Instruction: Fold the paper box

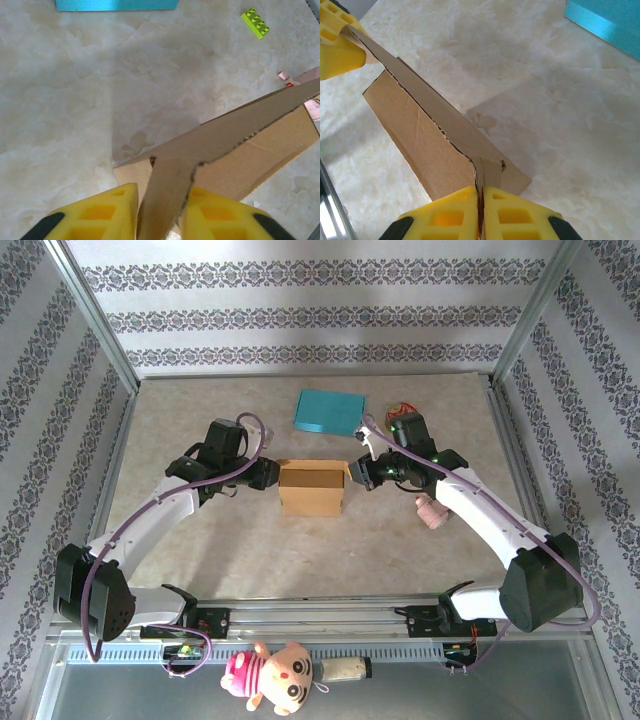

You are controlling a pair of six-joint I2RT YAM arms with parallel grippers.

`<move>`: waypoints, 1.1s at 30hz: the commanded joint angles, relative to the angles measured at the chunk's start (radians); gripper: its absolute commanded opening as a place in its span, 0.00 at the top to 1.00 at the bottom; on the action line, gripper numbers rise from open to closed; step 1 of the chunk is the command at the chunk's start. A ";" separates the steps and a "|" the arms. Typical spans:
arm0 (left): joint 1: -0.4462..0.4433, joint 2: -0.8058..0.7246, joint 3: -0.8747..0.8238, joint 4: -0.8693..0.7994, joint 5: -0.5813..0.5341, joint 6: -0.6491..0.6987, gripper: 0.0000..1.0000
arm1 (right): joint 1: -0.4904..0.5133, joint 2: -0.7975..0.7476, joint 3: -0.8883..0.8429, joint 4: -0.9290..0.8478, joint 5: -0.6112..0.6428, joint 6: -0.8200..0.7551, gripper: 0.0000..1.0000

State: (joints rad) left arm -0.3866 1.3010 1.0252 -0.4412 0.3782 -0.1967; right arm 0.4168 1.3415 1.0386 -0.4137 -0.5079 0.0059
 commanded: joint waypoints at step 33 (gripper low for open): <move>-0.085 -0.030 -0.062 0.102 -0.113 -0.245 1.00 | 0.091 -0.005 0.051 0.016 0.272 0.676 0.96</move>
State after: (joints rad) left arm -0.4595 1.2911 0.9745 -0.3222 0.2928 -0.4355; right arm 0.4957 1.3586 1.0863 -0.4057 -0.2680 0.5926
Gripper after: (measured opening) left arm 0.041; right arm 0.047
